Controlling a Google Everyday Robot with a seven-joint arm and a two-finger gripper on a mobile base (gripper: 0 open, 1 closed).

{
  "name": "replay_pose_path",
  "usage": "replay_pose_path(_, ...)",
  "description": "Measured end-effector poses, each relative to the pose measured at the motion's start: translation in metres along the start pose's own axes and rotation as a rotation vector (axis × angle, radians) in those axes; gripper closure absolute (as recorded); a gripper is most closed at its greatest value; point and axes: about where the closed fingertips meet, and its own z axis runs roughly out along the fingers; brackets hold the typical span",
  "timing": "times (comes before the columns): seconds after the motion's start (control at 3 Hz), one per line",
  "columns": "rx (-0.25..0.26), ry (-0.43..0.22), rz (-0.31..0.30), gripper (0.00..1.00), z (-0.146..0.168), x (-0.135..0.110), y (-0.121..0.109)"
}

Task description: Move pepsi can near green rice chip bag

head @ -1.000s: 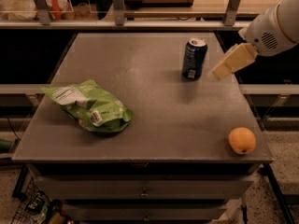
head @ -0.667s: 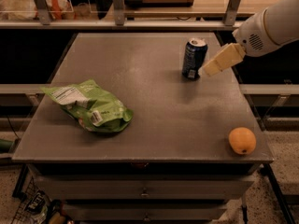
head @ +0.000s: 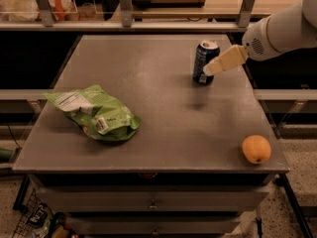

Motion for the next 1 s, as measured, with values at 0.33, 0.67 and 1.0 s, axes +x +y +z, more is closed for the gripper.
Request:
replay_pose_path(0.33, -0.022, -0.042, 0.048, 0.00, 0.018, -0.003, -0.002)
replay_pose_path(0.67, -0.057, -0.063, 0.061, 0.00, 0.034, -0.013, -0.002)
replay_pose_path(1.0, -0.078, -0.072, 0.065, 0.00, 0.047, -0.021, -0.001)
